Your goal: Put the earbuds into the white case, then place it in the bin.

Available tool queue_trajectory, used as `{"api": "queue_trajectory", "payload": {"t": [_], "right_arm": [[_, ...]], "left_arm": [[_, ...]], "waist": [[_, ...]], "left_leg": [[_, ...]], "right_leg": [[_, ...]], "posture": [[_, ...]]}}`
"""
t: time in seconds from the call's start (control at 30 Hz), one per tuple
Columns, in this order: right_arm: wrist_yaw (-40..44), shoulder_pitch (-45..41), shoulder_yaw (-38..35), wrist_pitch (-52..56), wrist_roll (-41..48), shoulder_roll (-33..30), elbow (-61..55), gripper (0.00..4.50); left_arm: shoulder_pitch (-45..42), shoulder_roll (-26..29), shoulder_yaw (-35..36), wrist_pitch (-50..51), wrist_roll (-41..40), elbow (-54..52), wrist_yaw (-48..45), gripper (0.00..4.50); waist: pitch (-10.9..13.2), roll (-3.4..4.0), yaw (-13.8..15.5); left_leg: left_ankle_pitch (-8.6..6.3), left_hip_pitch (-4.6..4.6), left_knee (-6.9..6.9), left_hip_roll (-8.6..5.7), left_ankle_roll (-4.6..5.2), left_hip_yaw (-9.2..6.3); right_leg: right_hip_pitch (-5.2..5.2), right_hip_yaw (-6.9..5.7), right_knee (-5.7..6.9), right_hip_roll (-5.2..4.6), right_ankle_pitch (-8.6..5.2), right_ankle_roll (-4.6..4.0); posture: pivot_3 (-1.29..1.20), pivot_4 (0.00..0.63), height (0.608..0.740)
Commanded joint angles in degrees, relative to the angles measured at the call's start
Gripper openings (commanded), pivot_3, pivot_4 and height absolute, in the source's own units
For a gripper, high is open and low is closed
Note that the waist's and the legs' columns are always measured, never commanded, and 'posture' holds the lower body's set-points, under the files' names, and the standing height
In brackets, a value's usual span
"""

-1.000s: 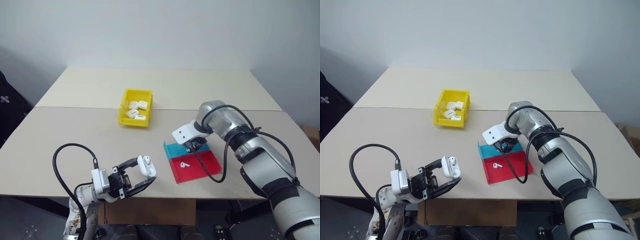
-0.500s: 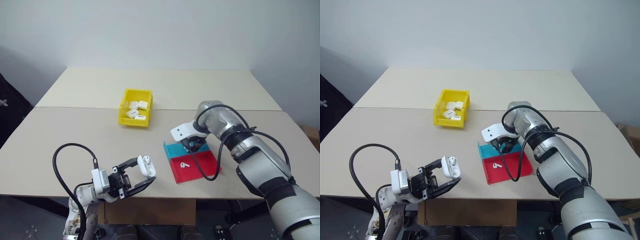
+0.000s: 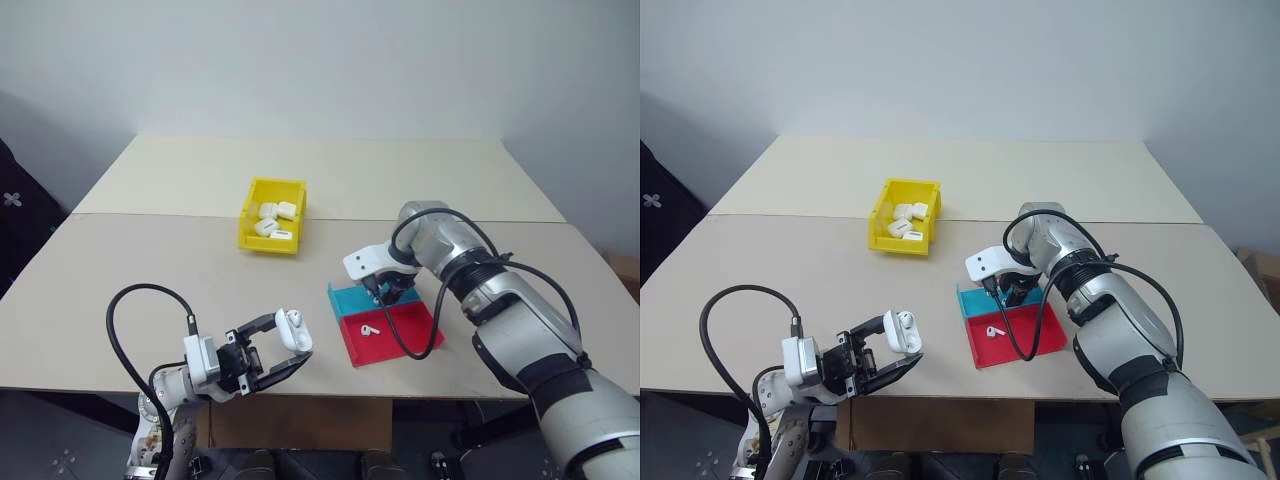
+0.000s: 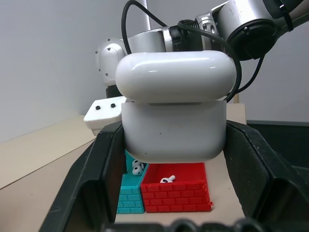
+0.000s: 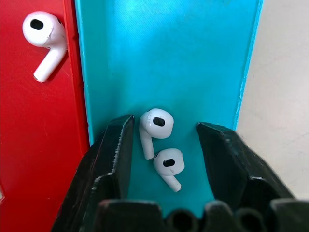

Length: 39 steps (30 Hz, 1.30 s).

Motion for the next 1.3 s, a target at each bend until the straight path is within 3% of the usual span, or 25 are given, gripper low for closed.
{"api": "queue_trajectory", "payload": {"t": [0.03,0.73,0.87,1.3], "right_arm": [[0.8,-0.8,-0.9,-0.8,0.2,-0.8,-1.4,1.73],[0.1,-0.1,-0.8,-1.1,0.0,-0.8,-2.3,1.73],[0.1,0.1,-1.1,-0.7,0.2,-0.8,-2.8,0.98],[0.5,-0.1,-3.4,1.4,2.2,-1.8,-6.6,0.98]], "left_arm": [[-0.2,0.4,-0.3,-0.7,0.1,-1.0,0.5,2.76],[-0.5,0.4,-0.4,-1.4,0.1,-0.5,0.5,2.76],[-0.6,0.3,-0.5,-1.4,0.1,-0.3,0.4,2.76],[-1.5,0.3,-0.3,-1.5,0.2,0.3,0.5,2.76]], "waist": [[0.0,0.00,0.0],[0.0,0.00,0.0],[0.0,0.00,0.0],[0.0,0.00,0.0]], "left_leg": [[0.00,0.00,0.00,0.00,0.00,0.00],[0.00,0.01,0.00,0.00,0.00,0.00],[0.00,0.01,0.00,0.00,0.00,0.00],[0.00,0.00,0.00,0.00,0.00,0.00]], "right_leg": [[0.00,0.00,0.00,0.00,0.00,0.00],[-0.01,0.00,0.03,0.01,-0.02,-0.01],[-0.01,0.00,0.03,0.01,-0.02,-0.01],[-0.02,0.00,0.03,0.01,-0.02,-0.01]], "posture": [[0.00,0.150,0.740],[0.00,0.150,0.740],[0.00,0.150,0.740],[0.00,0.150,0.740]]}}
